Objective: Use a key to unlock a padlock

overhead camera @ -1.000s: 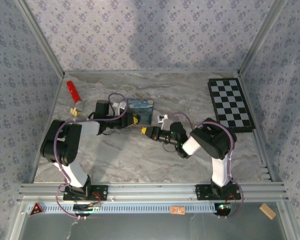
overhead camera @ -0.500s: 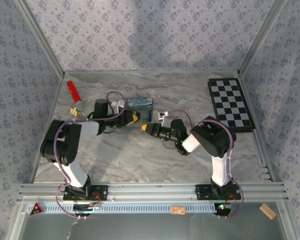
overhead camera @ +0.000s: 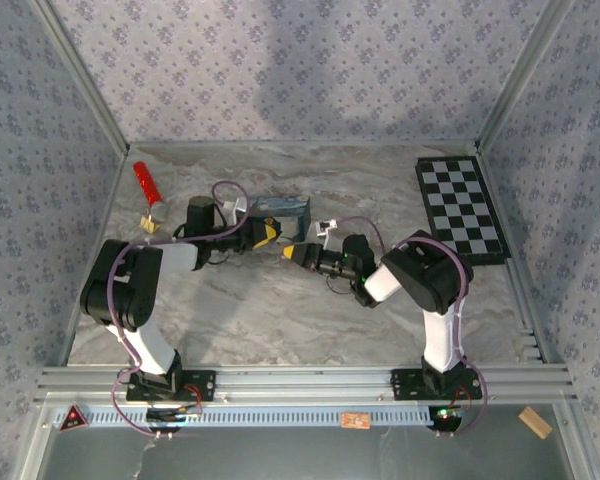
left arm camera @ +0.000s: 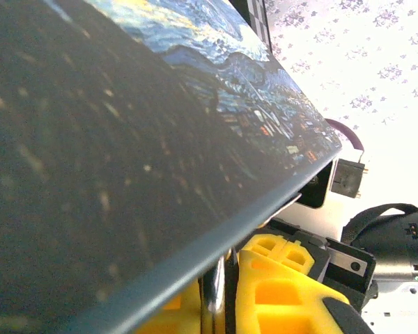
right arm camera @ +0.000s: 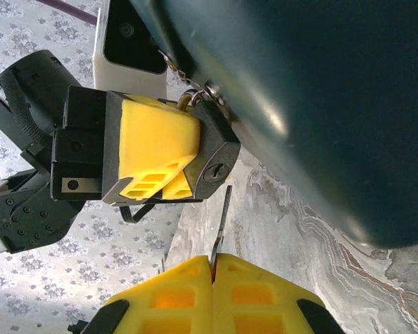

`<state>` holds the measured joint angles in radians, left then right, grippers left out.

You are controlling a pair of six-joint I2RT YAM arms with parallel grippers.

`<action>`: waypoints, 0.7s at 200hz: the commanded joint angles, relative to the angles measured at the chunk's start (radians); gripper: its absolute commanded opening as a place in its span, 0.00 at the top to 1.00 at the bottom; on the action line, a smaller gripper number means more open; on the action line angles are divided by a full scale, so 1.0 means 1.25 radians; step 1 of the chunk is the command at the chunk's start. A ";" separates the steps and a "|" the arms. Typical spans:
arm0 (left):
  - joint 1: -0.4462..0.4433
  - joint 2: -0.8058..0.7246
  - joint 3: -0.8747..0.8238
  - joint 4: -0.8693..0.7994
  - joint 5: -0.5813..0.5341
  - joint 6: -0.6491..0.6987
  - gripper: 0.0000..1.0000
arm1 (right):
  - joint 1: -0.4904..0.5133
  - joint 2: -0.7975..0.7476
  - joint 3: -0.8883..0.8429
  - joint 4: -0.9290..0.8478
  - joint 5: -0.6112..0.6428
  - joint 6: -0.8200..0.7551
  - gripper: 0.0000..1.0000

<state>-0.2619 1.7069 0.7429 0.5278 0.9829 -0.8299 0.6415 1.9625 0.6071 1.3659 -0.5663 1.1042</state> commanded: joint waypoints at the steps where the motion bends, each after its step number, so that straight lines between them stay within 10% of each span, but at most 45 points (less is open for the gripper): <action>1: 0.006 -0.024 0.005 0.080 0.051 0.004 1.00 | -0.011 -0.022 0.009 0.022 -0.019 0.007 1.00; 140: 0.008 -0.014 -0.007 0.150 0.063 -0.046 1.00 | -0.012 -0.044 0.017 0.022 -0.043 0.013 1.00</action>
<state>-0.2554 1.7069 0.7280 0.5896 1.0039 -0.8963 0.6201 1.9305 0.6071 1.3663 -0.5995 1.1114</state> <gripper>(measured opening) 0.117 0.064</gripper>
